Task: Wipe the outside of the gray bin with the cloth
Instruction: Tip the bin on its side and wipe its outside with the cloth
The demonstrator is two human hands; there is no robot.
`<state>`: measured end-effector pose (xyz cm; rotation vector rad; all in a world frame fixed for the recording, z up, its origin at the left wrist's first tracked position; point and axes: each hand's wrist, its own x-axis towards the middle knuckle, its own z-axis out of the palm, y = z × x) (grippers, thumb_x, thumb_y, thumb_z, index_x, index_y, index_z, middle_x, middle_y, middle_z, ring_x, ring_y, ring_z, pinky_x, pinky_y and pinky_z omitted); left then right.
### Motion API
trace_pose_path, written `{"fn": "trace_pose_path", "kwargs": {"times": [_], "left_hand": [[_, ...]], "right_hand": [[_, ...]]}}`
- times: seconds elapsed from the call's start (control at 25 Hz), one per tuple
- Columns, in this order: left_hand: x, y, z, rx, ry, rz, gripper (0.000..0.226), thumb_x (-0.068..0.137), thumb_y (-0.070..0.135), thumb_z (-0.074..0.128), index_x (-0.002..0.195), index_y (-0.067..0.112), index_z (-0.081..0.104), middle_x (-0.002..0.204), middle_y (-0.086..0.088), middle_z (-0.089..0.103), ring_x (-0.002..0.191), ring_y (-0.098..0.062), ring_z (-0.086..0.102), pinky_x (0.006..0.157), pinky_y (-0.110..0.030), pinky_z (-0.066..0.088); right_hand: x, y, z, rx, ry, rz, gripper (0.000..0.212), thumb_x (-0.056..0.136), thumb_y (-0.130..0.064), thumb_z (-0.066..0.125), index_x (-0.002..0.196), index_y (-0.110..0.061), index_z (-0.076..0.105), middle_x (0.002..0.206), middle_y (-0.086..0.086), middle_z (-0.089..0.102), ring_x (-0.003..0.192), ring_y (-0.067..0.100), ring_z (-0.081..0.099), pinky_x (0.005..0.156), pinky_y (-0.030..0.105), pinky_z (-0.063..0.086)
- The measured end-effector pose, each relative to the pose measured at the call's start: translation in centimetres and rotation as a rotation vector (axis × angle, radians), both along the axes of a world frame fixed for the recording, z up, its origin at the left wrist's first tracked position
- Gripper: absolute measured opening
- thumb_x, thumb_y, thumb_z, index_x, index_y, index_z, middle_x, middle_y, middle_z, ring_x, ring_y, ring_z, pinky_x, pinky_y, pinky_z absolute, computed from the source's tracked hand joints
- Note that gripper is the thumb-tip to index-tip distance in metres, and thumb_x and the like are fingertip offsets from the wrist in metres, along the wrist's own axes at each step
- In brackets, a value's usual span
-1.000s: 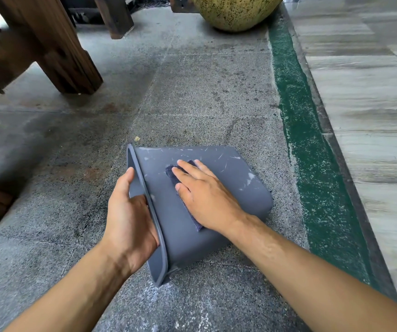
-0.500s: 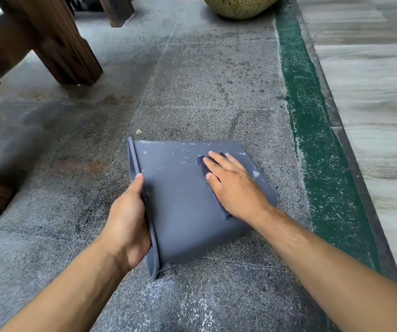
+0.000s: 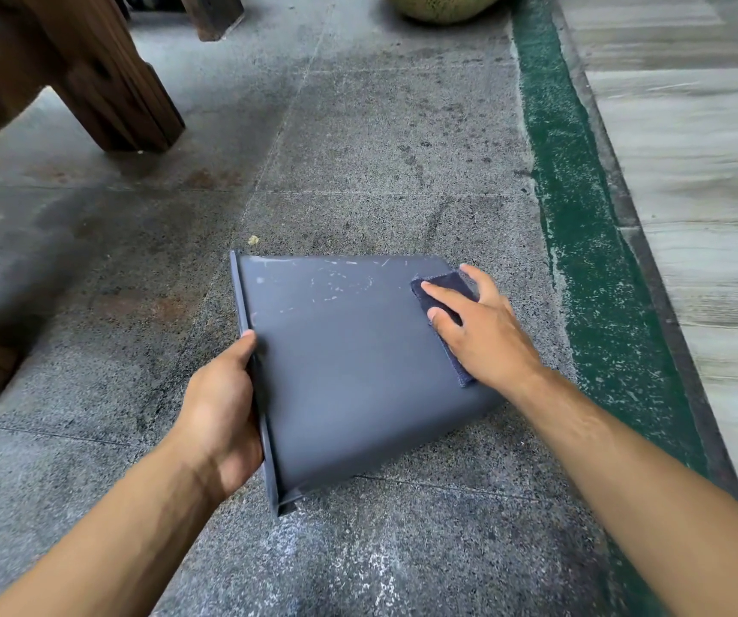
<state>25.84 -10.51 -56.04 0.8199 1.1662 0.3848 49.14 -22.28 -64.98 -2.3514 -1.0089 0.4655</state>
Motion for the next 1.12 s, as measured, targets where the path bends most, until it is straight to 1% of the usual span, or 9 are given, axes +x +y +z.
{"fn": "trace_pose_path", "kwargs": {"times": [0.12, 0.2, 0.36, 0.6, 0.72, 0.8, 0.96, 1.04, 1.12], "left_hand": [[-0.2, 0.4, -0.4, 0.004, 0.003, -0.007, 0.044, 0.105, 0.038, 0.039, 0.126, 0.013, 0.068, 0.116, -0.009, 0.077, 0.107, -0.026, 0.073, 0.084, -0.042, 0.055], [-0.3, 0.6, -0.6, 0.007, 0.004, -0.007, 0.044, 0.105, 0.038, 0.039, 0.126, 0.013, 0.068, 0.117, -0.009, 0.077, 0.107, -0.026, 0.073, 0.086, -0.043, 0.055], [-0.4, 0.8, -0.6, 0.022, -0.005, -0.047, 0.044, 0.103, 0.038, 0.04, 0.123, 0.015, 0.071, 0.117, -0.008, 0.077, 0.106, -0.026, 0.074, 0.085, -0.042, 0.055], [-0.2, 0.6, -0.4, -0.01, -0.081, -0.064, 0.057, 0.101, 0.051, 0.036, 0.129, 0.015, 0.069, 0.123, -0.011, 0.075, 0.107, -0.026, 0.073, 0.093, -0.041, 0.053], [-0.2, 0.6, 0.1, -0.052, -0.148, -0.008, 0.063, 0.097, 0.057, 0.037, 0.12, 0.01, 0.073, 0.11, -0.013, 0.078, 0.09, -0.027, 0.077, 0.076, -0.037, 0.06], [-0.1, 0.4, 0.3, -0.056, -0.188, -0.01, 0.07, 0.094, 0.063, 0.036, 0.121, 0.01, 0.072, 0.115, -0.015, 0.077, 0.096, -0.029, 0.076, 0.067, -0.037, 0.063], [0.1, 0.2, 0.5, -0.087, -0.26, -0.009, 0.082, 0.089, 0.076, 0.033, 0.119, 0.013, 0.076, 0.125, -0.017, 0.072, 0.11, -0.033, 0.072, 0.077, -0.043, 0.064], [0.4, 0.0, 0.8, -0.117, -0.303, -0.002, 0.081, 0.089, 0.077, 0.032, 0.109, 0.016, 0.08, 0.121, -0.018, 0.074, 0.104, -0.033, 0.074, 0.082, -0.048, 0.062], [0.8, -0.3, 1.3, -0.129, -0.358, -0.007, 0.081, 0.089, 0.075, 0.034, 0.105, 0.012, 0.082, 0.116, -0.02, 0.075, 0.095, -0.034, 0.076, 0.076, -0.052, 0.063]], "right_hand": [[1.1, -0.3, -0.2, 0.018, 0.075, -0.029, 0.041, 0.098, -0.05, 0.05, 0.138, -0.054, 0.049, 0.155, 0.001, 0.031, 0.137, 0.026, 0.042, 0.114, 0.043, 0.037], [1.7, -0.3, -0.1, -0.012, 0.109, -0.037, 0.042, 0.099, -0.052, 0.047, 0.141, -0.056, 0.045, 0.138, 0.003, 0.043, 0.123, 0.027, 0.053, 0.105, 0.04, 0.044], [2.8, -0.9, 0.0, -0.093, 0.099, -0.07, 0.045, 0.1, -0.054, 0.042, 0.145, -0.057, 0.037, 0.127, 0.01, 0.051, 0.114, 0.031, 0.055, 0.097, 0.041, 0.045], [4.1, -2.0, -0.8, -0.136, -0.037, -0.253, 0.04, 0.099, -0.038, 0.053, 0.139, -0.039, 0.056, 0.126, 0.013, 0.068, 0.108, 0.034, 0.064, 0.093, 0.038, 0.049], [3.9, -3.1, -0.4, -0.11, -0.074, -0.364, 0.042, 0.098, -0.035, 0.058, 0.14, -0.036, 0.057, 0.125, 0.015, 0.068, 0.108, 0.036, 0.065, 0.093, 0.038, 0.051], [3.6, -3.0, 1.0, 0.018, -0.045, -0.379, 0.042, 0.096, -0.038, 0.06, 0.138, -0.037, 0.059, 0.128, 0.008, 0.069, 0.111, 0.031, 0.064, 0.095, 0.035, 0.049], [-0.6, -0.9, 5.8, 0.338, 0.245, -0.223, 0.034, 0.097, -0.042, 0.058, 0.131, -0.04, 0.063, 0.128, -0.018, 0.066, 0.114, 0.008, 0.062, 0.098, 0.027, 0.046], [-4.8, -0.1, 7.4, 0.361, 0.314, -0.067, 0.037, 0.096, -0.041, 0.061, 0.133, -0.039, 0.059, 0.129, -0.021, 0.064, 0.114, 0.001, 0.059, 0.102, 0.027, 0.045], [-9.0, 0.4, 8.3, 0.367, 0.363, 0.059, 0.044, 0.092, -0.041, 0.064, 0.135, -0.035, 0.057, 0.127, -0.016, 0.067, 0.114, 0.003, 0.062, 0.104, 0.03, 0.047]]}}
